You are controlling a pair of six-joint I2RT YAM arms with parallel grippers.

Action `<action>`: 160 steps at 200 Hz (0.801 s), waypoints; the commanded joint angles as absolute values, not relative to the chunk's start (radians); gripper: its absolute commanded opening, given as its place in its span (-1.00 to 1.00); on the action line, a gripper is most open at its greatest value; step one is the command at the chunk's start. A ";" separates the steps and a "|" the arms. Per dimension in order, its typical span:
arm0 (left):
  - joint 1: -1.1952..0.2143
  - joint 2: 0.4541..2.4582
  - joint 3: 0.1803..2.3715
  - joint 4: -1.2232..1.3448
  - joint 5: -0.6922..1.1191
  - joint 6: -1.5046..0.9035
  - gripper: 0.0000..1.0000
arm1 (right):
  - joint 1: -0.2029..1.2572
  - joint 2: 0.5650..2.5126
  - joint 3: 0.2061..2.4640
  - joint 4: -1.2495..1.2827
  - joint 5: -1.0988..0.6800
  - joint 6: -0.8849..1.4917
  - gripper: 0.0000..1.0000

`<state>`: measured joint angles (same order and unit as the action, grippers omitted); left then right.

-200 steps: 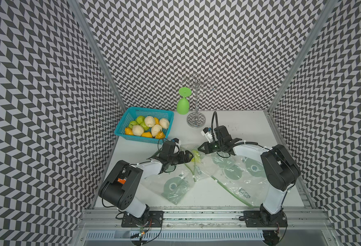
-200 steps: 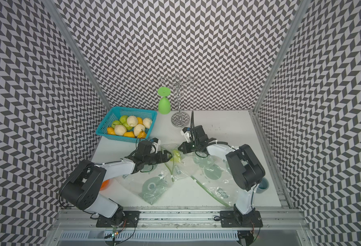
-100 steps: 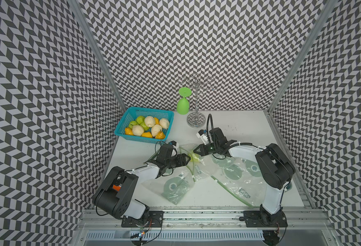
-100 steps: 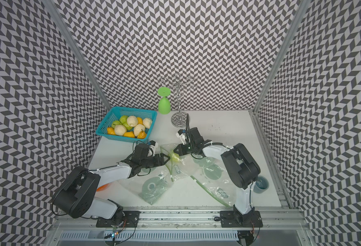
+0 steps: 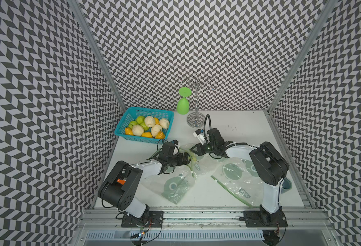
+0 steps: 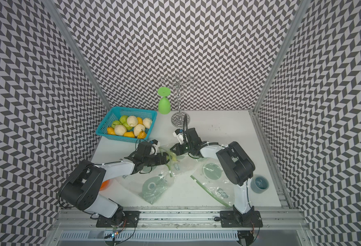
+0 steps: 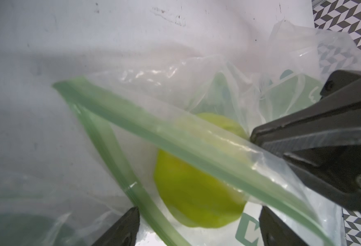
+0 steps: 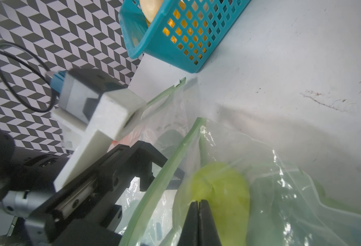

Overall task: Open the zip-top bag and take out the pear
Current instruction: Pick up the pear from the zipper food storage bag.

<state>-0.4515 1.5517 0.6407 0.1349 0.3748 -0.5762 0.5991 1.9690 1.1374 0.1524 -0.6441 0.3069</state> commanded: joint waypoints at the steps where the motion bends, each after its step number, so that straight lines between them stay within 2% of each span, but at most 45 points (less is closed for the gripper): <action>1: -0.457 1.563 0.697 0.088 0.352 -0.534 0.79 | 0.617 2.057 1.094 0.015 -0.576 0.291 -1.00; 57: -0.461 1.654 0.742 0.038 0.352 -0.506 0.76 | 0.617 2.070 1.080 0.045 -0.610 0.289 -1.00; 124: -0.473 1.696 0.786 0.035 0.260 -0.491 0.74 | 0.617 2.092 1.027 0.065 -0.670 0.257 -1.00; 135: -0.480 1.705 0.802 0.024 0.251 -0.481 0.64 | 0.617 2.094 1.017 0.059 -0.677 0.246 -1.00; 160: -0.480 1.742 0.830 0.006 0.260 -0.458 0.27 | 0.617 2.087 1.003 0.052 -0.689 0.233 -1.00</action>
<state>-0.4744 1.6913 0.7952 0.0444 0.2935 -0.4828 0.5941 2.0010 1.0866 0.3046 -0.6949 0.2695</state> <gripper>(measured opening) 0.709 0.047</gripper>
